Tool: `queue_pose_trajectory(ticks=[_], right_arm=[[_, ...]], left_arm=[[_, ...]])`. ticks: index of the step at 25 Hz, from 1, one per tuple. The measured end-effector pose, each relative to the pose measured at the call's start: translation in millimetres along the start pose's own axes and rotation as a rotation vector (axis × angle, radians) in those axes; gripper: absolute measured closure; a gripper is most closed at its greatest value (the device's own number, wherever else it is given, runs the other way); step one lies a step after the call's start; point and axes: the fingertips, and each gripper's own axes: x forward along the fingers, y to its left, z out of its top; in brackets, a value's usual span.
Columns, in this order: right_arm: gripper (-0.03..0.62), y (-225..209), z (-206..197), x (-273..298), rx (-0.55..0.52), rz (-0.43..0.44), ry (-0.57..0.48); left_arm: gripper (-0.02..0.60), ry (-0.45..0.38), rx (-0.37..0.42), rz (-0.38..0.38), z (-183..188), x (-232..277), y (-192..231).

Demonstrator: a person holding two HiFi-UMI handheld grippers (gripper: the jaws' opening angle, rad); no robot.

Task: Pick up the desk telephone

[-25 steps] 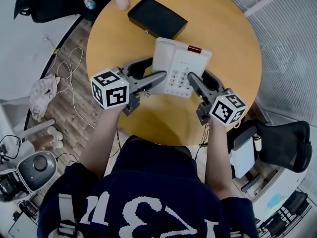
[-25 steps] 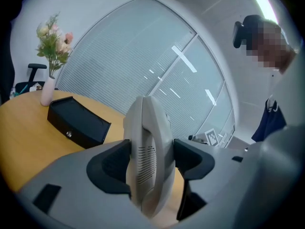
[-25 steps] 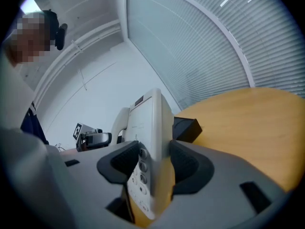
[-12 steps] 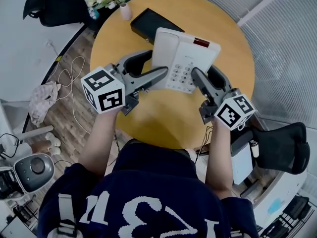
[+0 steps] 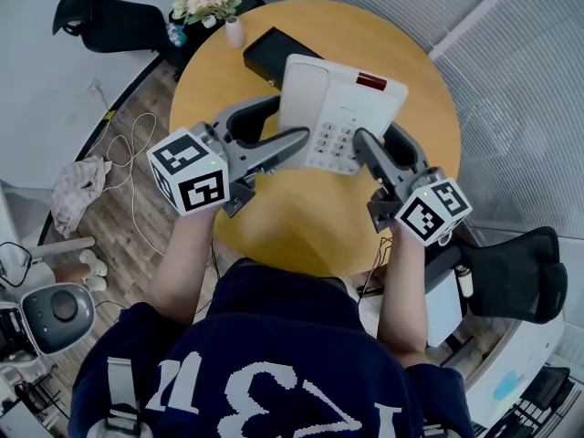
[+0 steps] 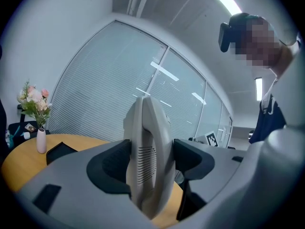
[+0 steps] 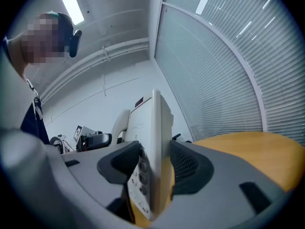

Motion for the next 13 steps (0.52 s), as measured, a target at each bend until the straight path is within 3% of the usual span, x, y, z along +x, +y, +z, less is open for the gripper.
queue_pose_trajectory(ticks=[13], right_arm=[[0.378, 14, 12, -17, -0.034, 0.013, -0.019]], left_arm=[[0.285, -0.027, 0.031, -0.004, 8, -6, -23]])
